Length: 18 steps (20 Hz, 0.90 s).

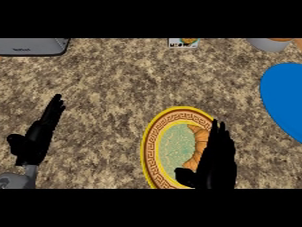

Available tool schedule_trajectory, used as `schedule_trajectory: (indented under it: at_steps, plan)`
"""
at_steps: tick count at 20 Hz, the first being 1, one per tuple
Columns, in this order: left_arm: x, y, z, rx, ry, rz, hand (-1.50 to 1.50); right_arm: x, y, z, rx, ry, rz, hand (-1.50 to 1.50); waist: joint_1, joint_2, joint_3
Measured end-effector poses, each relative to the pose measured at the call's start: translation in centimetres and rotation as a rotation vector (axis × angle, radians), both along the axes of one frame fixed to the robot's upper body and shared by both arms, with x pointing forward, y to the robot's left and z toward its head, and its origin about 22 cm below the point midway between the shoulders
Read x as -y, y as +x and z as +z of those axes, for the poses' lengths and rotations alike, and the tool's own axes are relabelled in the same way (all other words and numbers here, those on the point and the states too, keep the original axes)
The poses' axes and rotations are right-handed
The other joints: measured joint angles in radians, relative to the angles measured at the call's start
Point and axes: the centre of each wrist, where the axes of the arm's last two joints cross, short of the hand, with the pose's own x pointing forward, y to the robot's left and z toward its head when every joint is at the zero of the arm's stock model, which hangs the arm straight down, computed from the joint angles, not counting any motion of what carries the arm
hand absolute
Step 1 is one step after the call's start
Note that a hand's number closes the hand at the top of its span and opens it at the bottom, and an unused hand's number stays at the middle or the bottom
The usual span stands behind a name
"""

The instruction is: Pick the croissant from the plate and place it in the plate

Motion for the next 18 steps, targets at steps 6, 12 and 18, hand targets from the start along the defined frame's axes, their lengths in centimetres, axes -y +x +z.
schedule_trajectory:
  at_steps: [6, 12, 18]
  plan:
    - [-0.4, 0.0, -0.3, 0.005, -0.002, -0.001, 0.00, 0.6, 0.7, 0.2, -0.067, 0.001, 0.003, -1.50, 0.004, 0.002, 0.001]
    - [-0.8, 0.1, 0.0, 0.005, -0.004, -0.006, 0.00, 1.1, 1.5, -0.9, -0.130, -0.026, -0.004, -1.50, 0.007, 0.002, 0.001]
    - [-0.4, 0.2, 0.5, 0.004, -0.005, -0.005, 0.00, 2.3, 2.9, -1.8, -0.184, -0.036, -0.040, -1.50, 0.008, -0.001, 0.001]
